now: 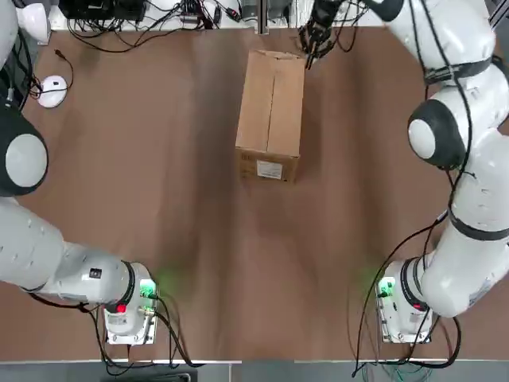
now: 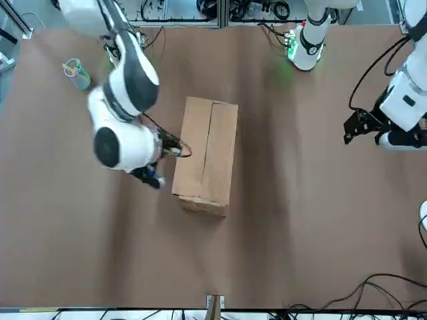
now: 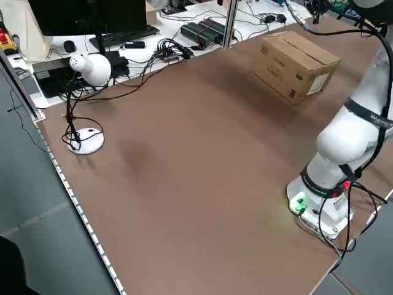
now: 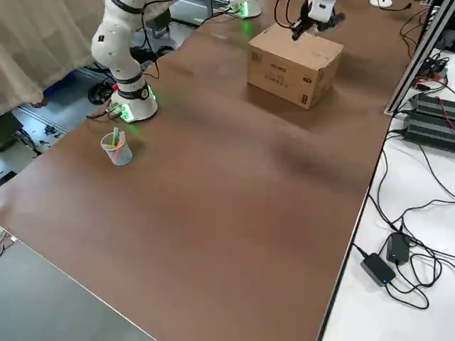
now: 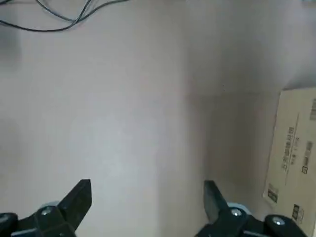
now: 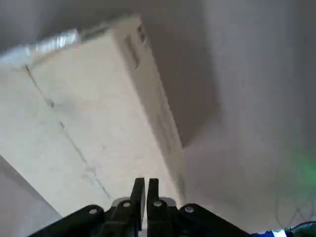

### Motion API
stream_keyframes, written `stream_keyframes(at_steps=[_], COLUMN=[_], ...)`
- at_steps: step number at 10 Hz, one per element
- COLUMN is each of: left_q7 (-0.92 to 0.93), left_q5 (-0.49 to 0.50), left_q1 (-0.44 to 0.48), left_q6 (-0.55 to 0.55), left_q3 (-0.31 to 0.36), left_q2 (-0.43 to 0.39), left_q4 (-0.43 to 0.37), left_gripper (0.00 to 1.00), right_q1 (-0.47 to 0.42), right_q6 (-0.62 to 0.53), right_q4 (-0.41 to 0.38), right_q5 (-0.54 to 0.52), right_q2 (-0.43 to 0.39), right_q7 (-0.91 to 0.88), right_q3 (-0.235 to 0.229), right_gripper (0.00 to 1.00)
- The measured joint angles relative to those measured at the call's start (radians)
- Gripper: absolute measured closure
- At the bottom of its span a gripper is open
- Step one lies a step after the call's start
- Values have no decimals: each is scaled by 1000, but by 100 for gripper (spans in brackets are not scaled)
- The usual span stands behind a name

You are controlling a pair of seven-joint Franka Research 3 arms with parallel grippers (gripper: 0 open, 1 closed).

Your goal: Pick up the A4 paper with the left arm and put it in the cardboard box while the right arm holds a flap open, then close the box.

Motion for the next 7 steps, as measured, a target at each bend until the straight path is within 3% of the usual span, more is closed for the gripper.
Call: stream_keyframes(at_steps=[2, 5, 7], left_q7=[-3, -4, -4], left_q5=[1, 1, 1], left_q1=[39, 42, 43], left_q6=[5, 13, 14], left_q3=[-44, -45, -45], left_q2=[-1, 0, 0], left_q4=[-4, -4, -2], left_gripper=[0, 0, 0], right_q1=[-80, -262, -331], right_q6=[-12, -81, -88], right_q4=[6, 7, 8], right_q5=[-113, -153, -234], right_q2=[-65, -133, -146], right_q7=[-67, -302, -444], right_q3=[-2, -5, -5], right_gripper=[84, 67, 39])
